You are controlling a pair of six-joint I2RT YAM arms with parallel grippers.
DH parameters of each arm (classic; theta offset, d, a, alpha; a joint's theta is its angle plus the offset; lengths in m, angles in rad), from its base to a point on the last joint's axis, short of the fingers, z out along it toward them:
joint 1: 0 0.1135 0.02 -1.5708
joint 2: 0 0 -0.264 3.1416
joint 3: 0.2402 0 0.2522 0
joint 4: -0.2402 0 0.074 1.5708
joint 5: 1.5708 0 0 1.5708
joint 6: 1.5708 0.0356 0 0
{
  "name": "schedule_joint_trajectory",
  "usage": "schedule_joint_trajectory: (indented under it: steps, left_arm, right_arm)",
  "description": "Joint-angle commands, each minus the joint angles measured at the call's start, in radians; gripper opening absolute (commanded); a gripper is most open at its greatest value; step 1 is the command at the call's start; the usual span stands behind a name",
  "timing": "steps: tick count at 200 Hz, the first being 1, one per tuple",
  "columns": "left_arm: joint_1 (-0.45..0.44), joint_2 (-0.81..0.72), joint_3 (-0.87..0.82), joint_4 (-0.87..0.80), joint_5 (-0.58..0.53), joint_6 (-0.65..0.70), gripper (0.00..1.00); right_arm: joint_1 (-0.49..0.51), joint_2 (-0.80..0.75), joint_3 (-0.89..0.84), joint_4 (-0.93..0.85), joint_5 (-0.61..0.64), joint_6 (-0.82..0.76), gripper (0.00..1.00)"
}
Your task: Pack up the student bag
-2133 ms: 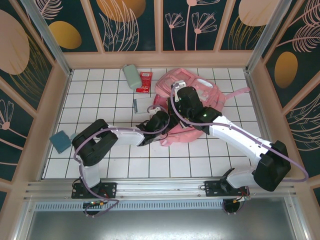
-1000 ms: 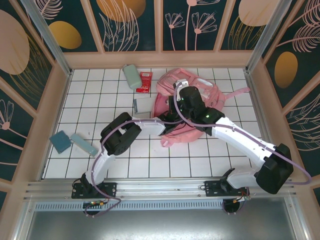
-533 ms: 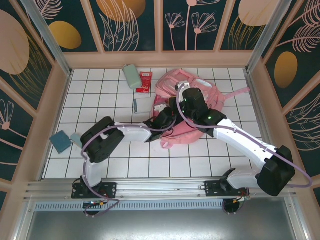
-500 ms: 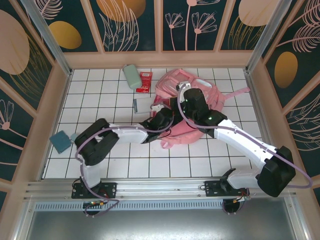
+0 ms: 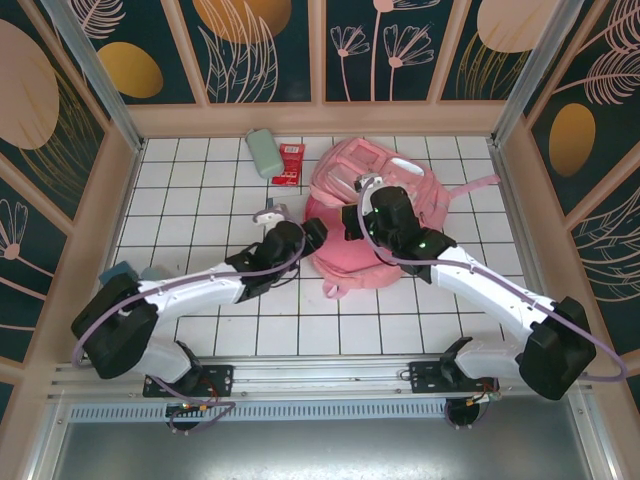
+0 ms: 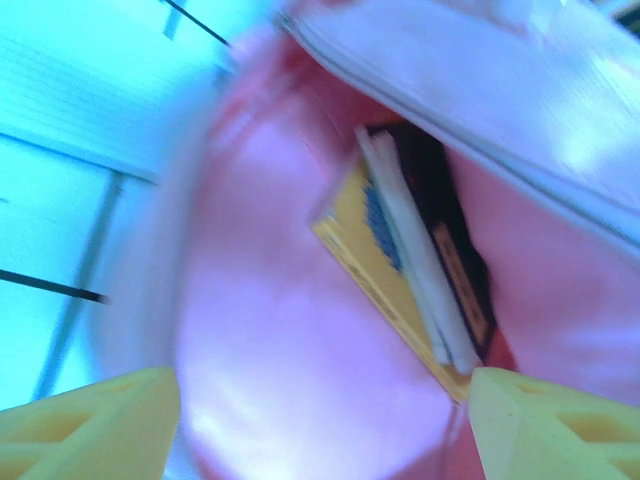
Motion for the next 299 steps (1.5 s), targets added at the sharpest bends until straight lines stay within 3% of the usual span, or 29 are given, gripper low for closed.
schedule_joint_trajectory:
  steps: [1,47,102,168,240,299]
  left_arm:
    - [0.087,-0.046,-0.048,-0.036,-0.018,0.085,0.76]
    - [0.257,0.136,0.09,0.023,0.142,0.259,0.74]
    - [0.412,0.477,0.35,0.102,0.379,0.291,0.73]
    - [0.44,0.719,0.665,-0.055,0.388,0.352,0.73]
    - [0.447,0.661,0.44,0.027,0.388,0.319,0.73]
    - [0.445,0.449,0.097,0.115,0.346,0.237,0.72]
  right_arm:
    - [-0.006,-0.048,-0.014,0.048,0.011,0.023,0.0]
    - [-0.002,-0.047,-0.019,0.047,-0.009,0.035,0.0]
    - [0.02,-0.059,-0.024,0.029,-0.003,0.046,0.0]
    - [0.028,-0.071,-0.034,0.02,0.003,0.057,0.0]
    - [0.029,-0.091,-0.04,0.021,0.012,0.051,0.0]
    - [0.031,-0.086,-0.046,0.041,0.004,0.051,0.0]
